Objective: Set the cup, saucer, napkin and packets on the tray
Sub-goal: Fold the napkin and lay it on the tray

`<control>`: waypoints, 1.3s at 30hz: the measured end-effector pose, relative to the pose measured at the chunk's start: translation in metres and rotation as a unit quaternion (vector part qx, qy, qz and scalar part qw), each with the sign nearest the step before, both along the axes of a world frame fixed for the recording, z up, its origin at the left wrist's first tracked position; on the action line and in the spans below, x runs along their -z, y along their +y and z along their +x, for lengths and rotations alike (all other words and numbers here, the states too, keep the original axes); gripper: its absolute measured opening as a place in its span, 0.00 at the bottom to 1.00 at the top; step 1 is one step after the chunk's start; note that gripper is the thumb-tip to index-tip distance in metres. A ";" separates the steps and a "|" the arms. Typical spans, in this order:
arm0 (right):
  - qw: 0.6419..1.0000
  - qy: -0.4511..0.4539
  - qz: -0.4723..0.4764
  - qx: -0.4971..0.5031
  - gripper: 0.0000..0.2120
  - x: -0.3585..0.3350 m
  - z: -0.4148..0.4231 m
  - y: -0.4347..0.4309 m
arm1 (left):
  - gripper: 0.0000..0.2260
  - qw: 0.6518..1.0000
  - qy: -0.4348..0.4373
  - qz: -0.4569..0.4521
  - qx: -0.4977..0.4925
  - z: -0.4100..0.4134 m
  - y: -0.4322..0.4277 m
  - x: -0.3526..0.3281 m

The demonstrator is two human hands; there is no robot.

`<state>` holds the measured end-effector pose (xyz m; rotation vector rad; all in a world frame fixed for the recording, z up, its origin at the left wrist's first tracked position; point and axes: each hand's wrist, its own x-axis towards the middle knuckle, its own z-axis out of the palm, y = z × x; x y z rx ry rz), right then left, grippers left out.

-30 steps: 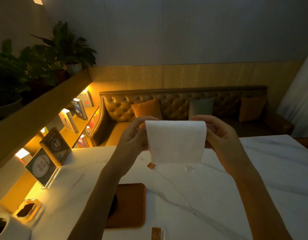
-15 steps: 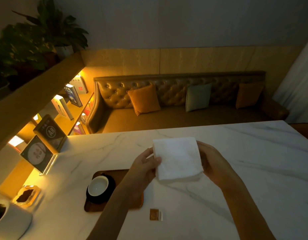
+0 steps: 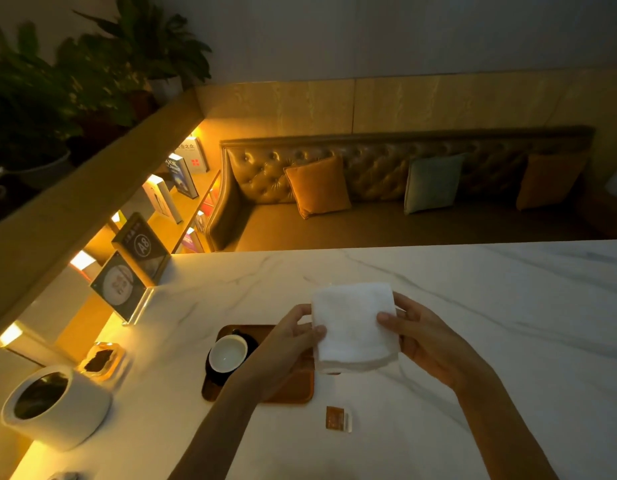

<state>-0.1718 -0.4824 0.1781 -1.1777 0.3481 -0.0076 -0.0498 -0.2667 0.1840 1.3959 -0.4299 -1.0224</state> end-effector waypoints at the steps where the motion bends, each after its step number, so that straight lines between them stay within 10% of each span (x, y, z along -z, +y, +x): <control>1: 1.000 0.001 -0.010 -0.009 0.23 -0.002 0.001 0.001 | 0.13 1.000 -0.004 -0.009 -0.005 0.003 0.001 -0.001; 16: 0.987 -0.086 -0.126 0.059 0.13 -0.020 -0.018 -0.004 | 0.13 0.983 -0.137 -0.115 -0.041 -0.001 -0.007 -0.011; 26: 0.914 -0.217 -0.340 0.040 0.36 -0.036 -0.018 0.009 | 0.20 0.955 -0.235 -0.184 0.002 0.001 0.004 -0.020; 39: 0.994 -0.044 -0.104 -0.009 0.12 -0.018 -0.001 0.035 | 0.13 0.929 -0.338 -0.149 -0.032 -0.004 0.030 -0.015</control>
